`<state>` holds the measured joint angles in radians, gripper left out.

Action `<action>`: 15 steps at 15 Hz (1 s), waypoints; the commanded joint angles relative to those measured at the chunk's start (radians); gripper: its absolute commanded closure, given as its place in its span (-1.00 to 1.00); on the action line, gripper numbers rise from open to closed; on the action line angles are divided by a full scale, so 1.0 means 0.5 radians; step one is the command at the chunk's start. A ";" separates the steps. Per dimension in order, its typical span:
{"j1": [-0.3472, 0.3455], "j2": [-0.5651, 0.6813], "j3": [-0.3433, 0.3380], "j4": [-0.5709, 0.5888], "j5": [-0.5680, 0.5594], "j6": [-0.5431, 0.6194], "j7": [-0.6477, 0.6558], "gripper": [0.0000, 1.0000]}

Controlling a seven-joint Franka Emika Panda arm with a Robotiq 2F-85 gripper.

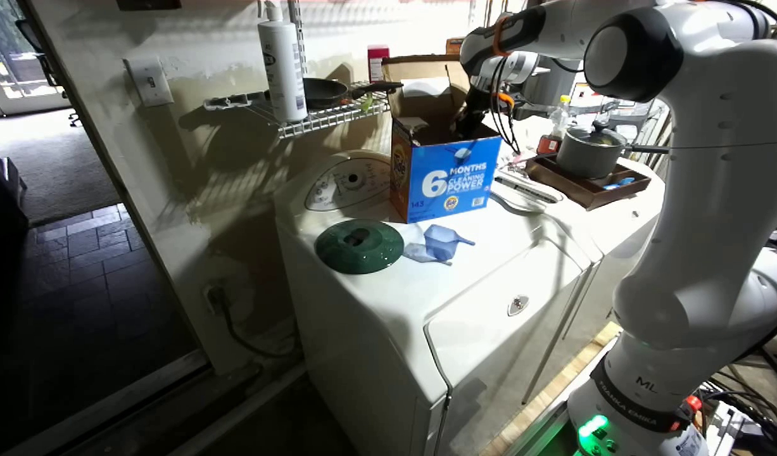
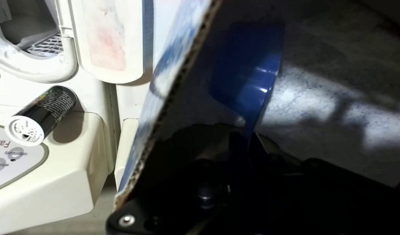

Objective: Pick up the object and place it in the box

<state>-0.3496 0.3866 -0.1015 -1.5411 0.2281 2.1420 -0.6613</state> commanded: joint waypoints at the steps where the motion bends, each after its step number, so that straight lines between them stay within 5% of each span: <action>1: -0.069 0.094 0.051 0.100 0.128 -0.109 -0.101 0.97; 15: -0.139 0.151 0.066 0.215 0.312 -0.358 -0.183 0.97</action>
<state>-0.3967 0.4238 -0.0833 -1.4802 0.3450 2.0222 -0.7273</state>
